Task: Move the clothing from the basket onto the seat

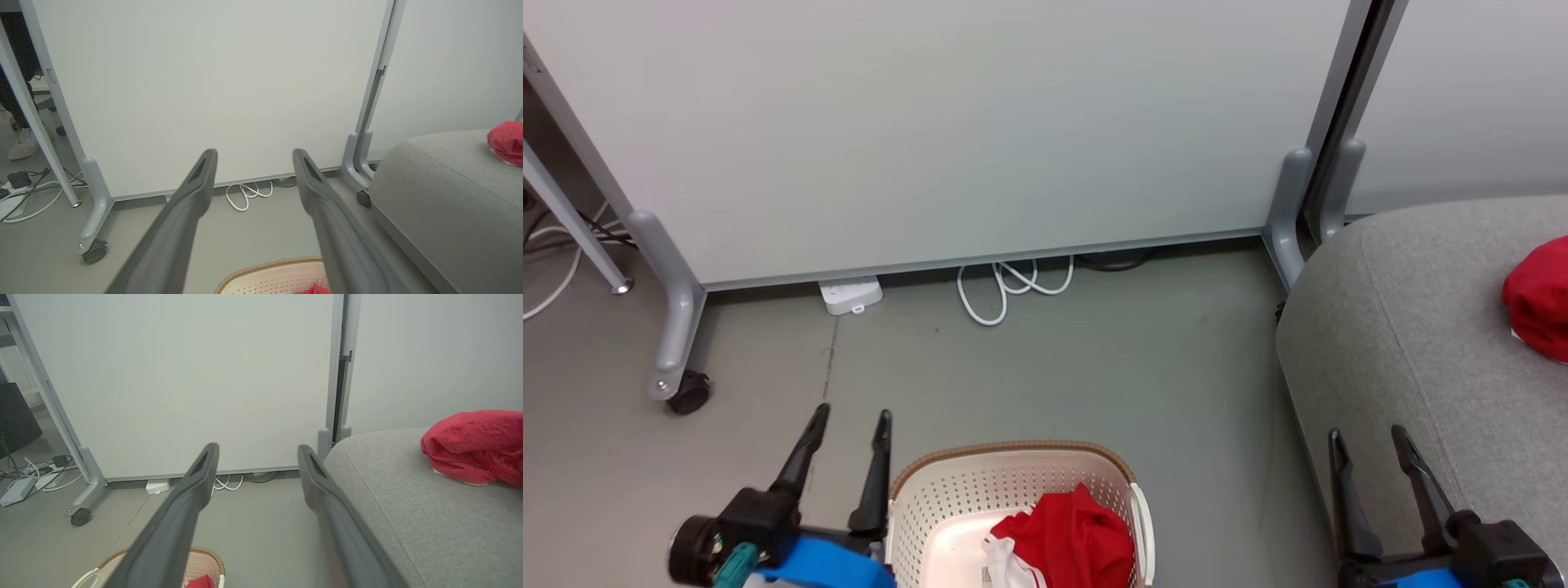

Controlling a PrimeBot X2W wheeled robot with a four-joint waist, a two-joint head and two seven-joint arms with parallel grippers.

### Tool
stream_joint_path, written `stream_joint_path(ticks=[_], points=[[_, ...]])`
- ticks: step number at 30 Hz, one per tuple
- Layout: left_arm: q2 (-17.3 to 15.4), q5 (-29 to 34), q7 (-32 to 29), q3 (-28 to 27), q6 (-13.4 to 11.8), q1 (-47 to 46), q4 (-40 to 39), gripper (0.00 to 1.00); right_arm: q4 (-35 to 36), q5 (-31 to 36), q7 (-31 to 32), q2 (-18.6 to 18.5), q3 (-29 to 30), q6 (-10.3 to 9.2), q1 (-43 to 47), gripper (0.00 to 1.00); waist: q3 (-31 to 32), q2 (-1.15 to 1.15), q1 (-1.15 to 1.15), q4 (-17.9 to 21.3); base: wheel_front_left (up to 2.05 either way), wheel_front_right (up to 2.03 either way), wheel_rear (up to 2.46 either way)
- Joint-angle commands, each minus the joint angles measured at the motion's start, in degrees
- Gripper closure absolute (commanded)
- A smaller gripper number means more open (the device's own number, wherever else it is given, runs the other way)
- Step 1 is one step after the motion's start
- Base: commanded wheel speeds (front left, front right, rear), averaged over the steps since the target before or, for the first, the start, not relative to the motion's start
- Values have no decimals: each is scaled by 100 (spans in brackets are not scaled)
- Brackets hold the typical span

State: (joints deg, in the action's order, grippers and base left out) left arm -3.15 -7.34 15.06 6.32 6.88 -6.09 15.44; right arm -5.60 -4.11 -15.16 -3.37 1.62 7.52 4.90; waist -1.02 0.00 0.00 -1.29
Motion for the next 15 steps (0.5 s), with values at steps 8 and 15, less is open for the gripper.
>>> stream_joint_path(ticks=[8,15], points=[[1,-34,17,695,64,-886,670,0,104,44,1,35,12,-6,-484,0,-595,0,0,351,0,0,0],[-155,-330,18,1532,68,-1732,1485,0,179,62,1,46,-20,-6,-940,0,-1241,0,0,738,0,0,0]])
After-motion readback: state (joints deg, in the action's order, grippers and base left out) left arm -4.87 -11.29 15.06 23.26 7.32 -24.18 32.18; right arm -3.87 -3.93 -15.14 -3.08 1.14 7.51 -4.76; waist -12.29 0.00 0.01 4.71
